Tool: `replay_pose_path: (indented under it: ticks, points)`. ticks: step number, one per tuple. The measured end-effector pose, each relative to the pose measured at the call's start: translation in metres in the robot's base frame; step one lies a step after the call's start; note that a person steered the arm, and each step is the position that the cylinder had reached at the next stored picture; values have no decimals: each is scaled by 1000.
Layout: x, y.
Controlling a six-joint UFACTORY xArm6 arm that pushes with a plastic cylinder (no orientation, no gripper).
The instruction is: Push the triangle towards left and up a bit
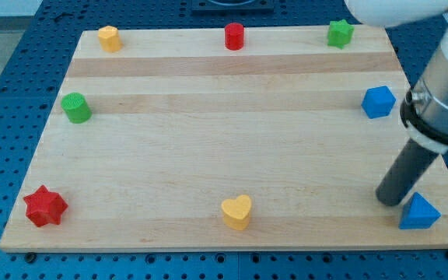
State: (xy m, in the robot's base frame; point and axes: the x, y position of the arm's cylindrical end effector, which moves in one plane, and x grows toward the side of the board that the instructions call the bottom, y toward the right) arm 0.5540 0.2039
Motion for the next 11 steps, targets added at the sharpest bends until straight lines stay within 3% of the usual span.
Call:
replay_pose_path:
  ticks: [1, 2, 3, 4, 6, 7, 8, 11]
  points:
    - [-30, 58]
    - [-17, 140]
    - [51, 139]
    - [62, 110]
    - [35, 29]
    - [38, 25]
    - [61, 60]
    - [64, -36]
